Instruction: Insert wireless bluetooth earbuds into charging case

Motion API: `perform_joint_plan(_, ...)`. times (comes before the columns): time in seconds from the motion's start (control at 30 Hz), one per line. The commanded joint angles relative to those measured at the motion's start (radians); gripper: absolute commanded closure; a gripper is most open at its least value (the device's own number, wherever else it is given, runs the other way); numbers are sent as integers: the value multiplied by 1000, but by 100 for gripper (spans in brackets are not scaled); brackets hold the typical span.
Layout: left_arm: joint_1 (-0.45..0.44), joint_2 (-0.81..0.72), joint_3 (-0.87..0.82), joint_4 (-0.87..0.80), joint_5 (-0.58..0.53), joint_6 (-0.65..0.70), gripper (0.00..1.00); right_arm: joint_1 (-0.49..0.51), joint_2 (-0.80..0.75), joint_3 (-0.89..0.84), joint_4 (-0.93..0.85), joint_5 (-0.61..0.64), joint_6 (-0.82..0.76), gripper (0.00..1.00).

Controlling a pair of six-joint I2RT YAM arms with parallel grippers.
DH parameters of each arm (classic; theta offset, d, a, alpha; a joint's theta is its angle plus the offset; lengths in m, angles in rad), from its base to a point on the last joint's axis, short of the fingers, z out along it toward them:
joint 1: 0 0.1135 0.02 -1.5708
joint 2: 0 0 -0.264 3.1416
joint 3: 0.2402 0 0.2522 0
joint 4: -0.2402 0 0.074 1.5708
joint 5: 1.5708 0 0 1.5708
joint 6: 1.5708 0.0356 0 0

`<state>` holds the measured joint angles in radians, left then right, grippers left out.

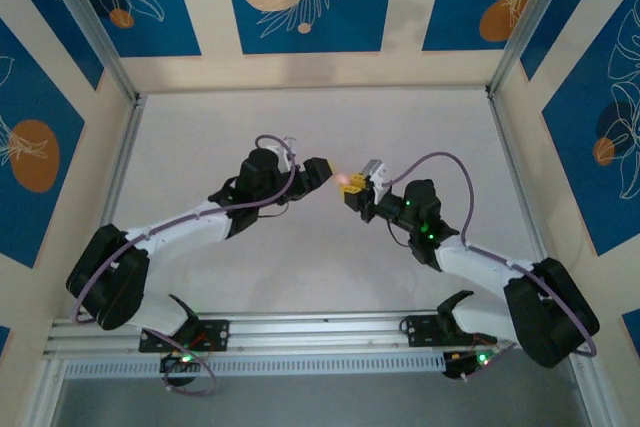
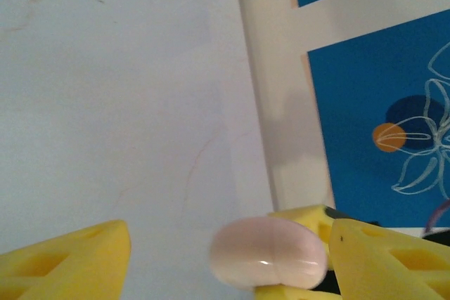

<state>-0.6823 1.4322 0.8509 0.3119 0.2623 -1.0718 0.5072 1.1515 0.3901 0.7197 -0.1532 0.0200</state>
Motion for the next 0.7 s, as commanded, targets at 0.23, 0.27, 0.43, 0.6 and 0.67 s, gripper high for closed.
perform_joint_plan(0.23,103,-56,151,-353,50,385,29,-150,-220,-30,-340,-240,-129,82)
perform_joint_plan(0.27,107,-55,168,-385,56,433,29,-165,-236,-25,-371,-262,-142,82)
perform_joint_plan(0.43,127,-51,225,-494,137,649,30,-207,-280,13,-495,-362,-201,82)
perform_joint_plan(0.6,138,-62,240,-545,252,846,33,-228,-274,67,-568,-460,-245,83)
perform_joint_plan(0.67,138,-74,236,-566,272,922,34,-235,-265,88,-587,-493,-256,83)
